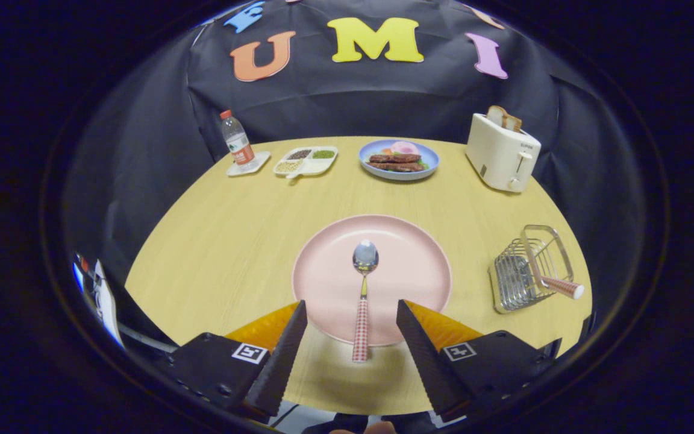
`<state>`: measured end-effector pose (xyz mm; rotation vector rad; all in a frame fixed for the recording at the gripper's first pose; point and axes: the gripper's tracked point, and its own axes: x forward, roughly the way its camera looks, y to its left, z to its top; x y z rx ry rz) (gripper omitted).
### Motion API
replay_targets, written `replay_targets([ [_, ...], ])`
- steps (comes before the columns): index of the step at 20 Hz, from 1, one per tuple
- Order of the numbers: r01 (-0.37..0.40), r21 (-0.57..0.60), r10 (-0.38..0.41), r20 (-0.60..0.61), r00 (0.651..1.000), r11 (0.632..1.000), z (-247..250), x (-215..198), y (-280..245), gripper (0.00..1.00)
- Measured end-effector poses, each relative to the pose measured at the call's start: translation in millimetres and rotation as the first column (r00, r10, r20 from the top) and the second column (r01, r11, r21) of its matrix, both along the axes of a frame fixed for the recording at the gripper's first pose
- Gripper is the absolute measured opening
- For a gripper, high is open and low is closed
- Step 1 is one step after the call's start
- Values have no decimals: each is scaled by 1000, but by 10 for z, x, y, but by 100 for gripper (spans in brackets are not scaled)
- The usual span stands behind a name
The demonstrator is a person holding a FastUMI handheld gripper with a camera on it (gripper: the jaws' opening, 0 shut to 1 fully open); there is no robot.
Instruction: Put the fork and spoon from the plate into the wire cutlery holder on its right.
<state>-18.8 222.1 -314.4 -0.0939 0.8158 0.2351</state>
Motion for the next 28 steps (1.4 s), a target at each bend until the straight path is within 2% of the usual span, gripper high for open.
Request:
replay_targets([
  [3,29,-15,-29,-4,1000,999,-132,89,-13,90],
  [7,59,-45,-62,-48,997,997,-341,160,-65,77],
  [11,69,-68,-75,-94,993,995,-519,183,-102,47],
  [12,71,-75,-79,-104,991,995,-557,183,-121,45],
  [14,75,-87,-86,-122,989,993,-571,195,-163,10],
  [15,71,-83,-82,-138,987,994,-598,194,-173,13],
  [16,68,-84,-80,-144,986,994,-571,201,-187,5],
  [20,55,-71,-66,-178,982,996,-367,205,-253,1],
  [24,34,-40,-42,-202,979,999,94,129,-280,1],
  [28,17,4,-16,-191,981,1000,794,85,-461,1],
])
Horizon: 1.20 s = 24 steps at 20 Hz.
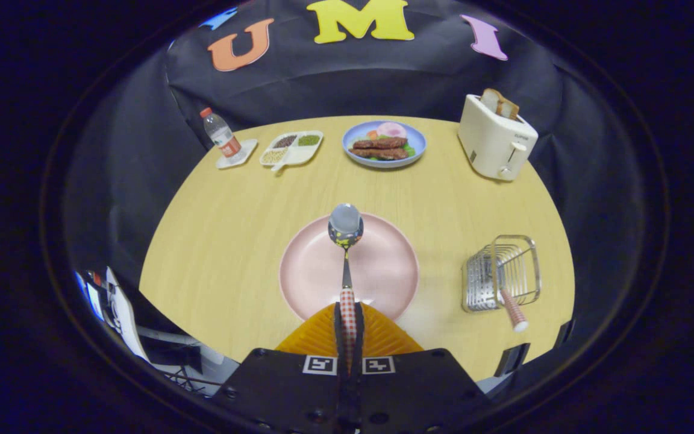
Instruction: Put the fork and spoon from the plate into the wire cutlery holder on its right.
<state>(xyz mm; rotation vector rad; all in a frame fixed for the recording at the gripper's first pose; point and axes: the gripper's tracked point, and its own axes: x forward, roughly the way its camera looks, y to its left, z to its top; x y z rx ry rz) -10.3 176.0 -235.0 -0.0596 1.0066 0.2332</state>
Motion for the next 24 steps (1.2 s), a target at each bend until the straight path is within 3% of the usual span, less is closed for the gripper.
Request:
replay_targets([
  [5,67,-45,-68,-21,997,997,678,147,-883,1],
  [11,90,-92,-107,-193,975,992,758,24,-1697,0],
  [17,161,-49,-166,-455,875,986,527,-42,-1852,0],
  [24,200,-102,-221,-579,784,975,352,98,-1929,0],
])
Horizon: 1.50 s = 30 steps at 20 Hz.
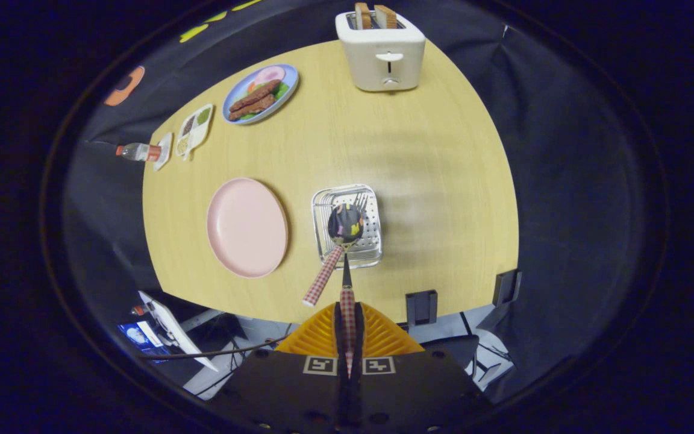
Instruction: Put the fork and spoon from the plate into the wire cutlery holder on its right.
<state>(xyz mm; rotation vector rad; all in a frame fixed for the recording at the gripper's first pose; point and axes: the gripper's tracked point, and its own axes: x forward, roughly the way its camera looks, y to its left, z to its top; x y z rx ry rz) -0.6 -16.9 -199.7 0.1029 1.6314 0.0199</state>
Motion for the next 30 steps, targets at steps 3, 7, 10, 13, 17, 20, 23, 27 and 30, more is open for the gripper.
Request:
replay_targets([
  [3,5,-28,-6,-34,999,1000,-58,69,-35,1],
  [7,14,-32,-17,-102,995,999,-160,108,-28,3],
  [10,24,-42,-29,-114,993,999,-247,193,-21,3],
  [13,37,-28,-40,-107,993,999,-268,266,21,9],
  [17,27,-36,-26,13,1000,999,-197,485,12,28],
  [20,-4,-41,10,142,990,999,-53,642,25,52],
  [23,-33,-49,47,318,947,998,152,831,89,69],
  [27,-58,-12,54,589,806,998,596,1044,325,79],
  [30,-86,-3,56,779,624,996,1077,1051,467,88],
])
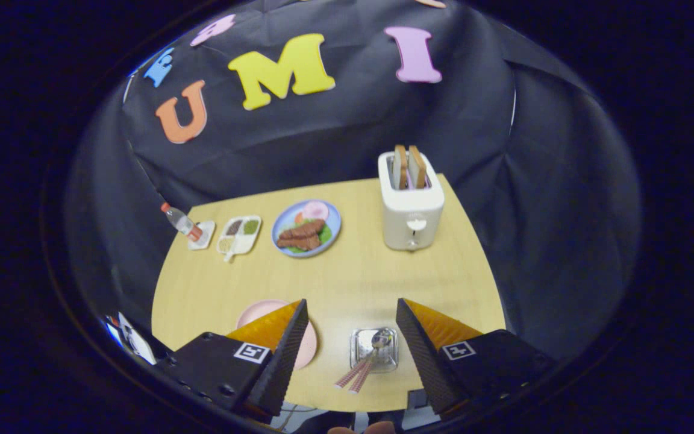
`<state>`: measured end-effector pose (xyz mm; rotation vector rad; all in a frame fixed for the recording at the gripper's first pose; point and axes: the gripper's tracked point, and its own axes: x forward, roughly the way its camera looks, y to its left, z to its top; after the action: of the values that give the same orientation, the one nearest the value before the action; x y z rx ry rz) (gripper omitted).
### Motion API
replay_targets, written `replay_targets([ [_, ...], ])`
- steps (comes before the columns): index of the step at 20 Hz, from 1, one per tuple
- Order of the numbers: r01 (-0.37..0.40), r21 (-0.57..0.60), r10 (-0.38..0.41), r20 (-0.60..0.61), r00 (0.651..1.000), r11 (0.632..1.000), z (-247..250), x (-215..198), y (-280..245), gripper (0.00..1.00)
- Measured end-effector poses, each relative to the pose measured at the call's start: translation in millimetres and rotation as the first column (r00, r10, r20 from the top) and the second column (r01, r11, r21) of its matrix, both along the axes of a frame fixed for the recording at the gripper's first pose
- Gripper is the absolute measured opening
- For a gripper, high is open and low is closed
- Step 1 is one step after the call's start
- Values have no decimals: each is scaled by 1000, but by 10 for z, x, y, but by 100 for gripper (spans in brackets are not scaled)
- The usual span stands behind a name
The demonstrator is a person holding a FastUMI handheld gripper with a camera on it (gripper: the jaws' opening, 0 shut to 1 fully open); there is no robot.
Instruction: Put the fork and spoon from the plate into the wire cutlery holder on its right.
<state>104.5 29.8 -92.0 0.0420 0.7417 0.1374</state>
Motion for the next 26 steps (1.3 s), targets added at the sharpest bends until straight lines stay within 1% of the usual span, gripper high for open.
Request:
replay_targets([
  [1,-10,-13,11,95,995,1000,165,-1,32,88],
  [3,-8,-44,20,267,963,999,516,-137,56,88],
  [5,9,-45,9,377,926,999,734,-305,84,89],
  [7,37,-61,-5,460,888,997,841,-430,52,89],
  [8,49,-64,-11,491,871,997,861,-486,37,92],
  [12,82,-47,-38,594,804,995,1050,-791,5,92],
  [14,81,-75,-18,619,785,994,1082,-922,12,92],
  [16,75,-78,-9,630,777,994,1089,-1020,40,93],
  [20,89,-32,-52,608,792,996,997,-1113,-1,96],
  [22,94,-25,-61,597,800,995,961,-1127,-30,96],
  [26,101,-29,-63,602,796,994,986,-1115,-61,96],
])
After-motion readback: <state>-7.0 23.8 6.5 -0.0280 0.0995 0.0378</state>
